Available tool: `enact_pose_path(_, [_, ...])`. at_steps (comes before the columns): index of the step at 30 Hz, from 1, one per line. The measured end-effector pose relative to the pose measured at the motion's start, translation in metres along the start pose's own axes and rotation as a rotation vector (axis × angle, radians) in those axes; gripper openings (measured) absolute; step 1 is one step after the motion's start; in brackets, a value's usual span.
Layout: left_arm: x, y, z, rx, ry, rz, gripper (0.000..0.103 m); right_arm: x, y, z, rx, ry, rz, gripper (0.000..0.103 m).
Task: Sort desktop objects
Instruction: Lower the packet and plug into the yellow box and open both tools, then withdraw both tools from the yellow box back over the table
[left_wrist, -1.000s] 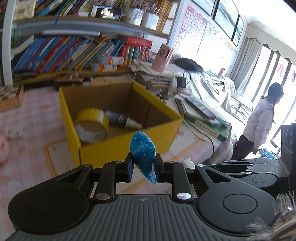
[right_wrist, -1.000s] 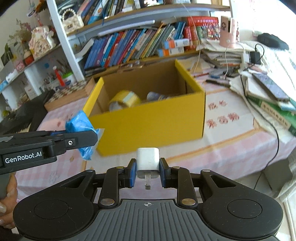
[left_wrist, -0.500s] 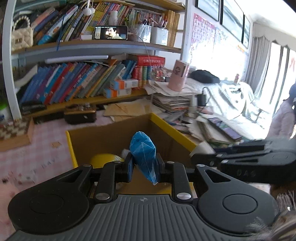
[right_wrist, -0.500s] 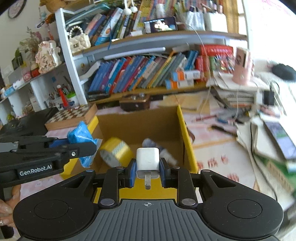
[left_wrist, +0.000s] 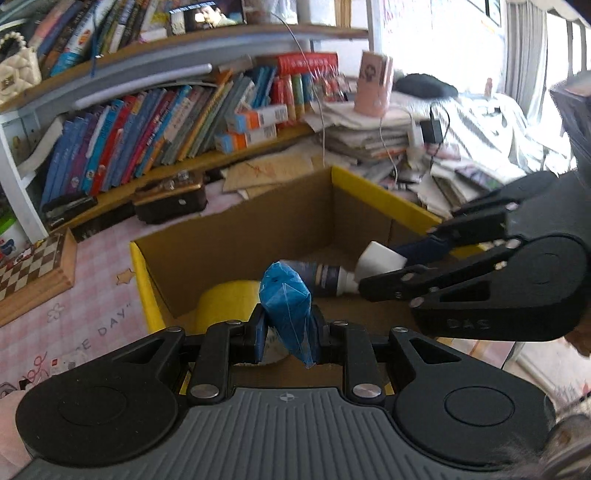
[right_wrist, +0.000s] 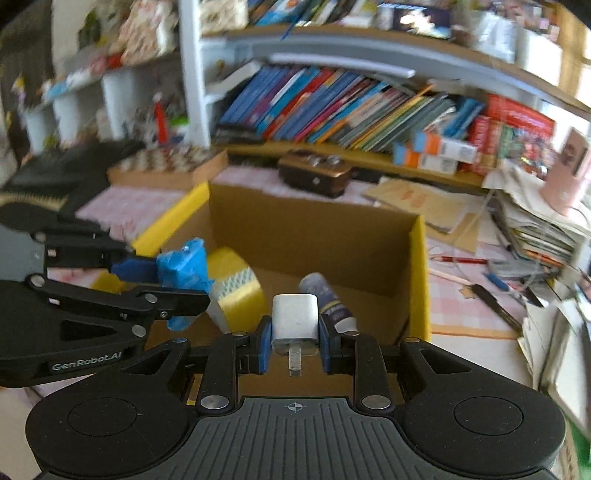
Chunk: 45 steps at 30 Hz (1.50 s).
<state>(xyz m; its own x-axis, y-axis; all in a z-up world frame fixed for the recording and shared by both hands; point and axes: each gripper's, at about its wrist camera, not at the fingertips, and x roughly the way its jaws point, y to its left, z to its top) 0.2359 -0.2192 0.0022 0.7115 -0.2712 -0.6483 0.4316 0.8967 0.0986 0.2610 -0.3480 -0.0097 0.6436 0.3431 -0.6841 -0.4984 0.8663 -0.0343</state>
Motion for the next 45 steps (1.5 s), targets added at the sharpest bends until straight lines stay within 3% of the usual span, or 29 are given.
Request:
enact_pose_path(10, [0.03, -0.003, 0.004, 0.045, 0.109, 0.002, 0.021, 0.038, -0.005, 0.002, -0.136, 0.134, 0.041, 0.025])
enact_pose_path(19, [0.05, 0.005, 0.002, -0.051, 0.201, -0.064, 0.021, 0.057, -0.007, 0.01, -0.197, 0.275, 0.165, 0.025])
enact_pose_path(24, [0.05, 0.007, -0.002, -0.091, 0.194, -0.057, 0.023, 0.054, -0.006, 0.009, -0.198, 0.265, 0.156, 0.027])
enact_pose_path(35, [0.006, 0.003, 0.001, -0.099, 0.033, 0.009, 0.061, 0.025, -0.015, 0.008, -0.086, 0.123, 0.087, 0.035])
enact_pose_path(39, [-0.018, 0.002, 0.001, -0.11, -0.041, 0.048, 0.083, 0.002, -0.018, 0.008, -0.015, 0.049, 0.048, 0.044])
enact_pose_path(45, [-0.057, 0.005, -0.006, -0.125, -0.126, 0.108, 0.097, -0.033, -0.017, 0.004, 0.092, -0.055, -0.029, 0.051])
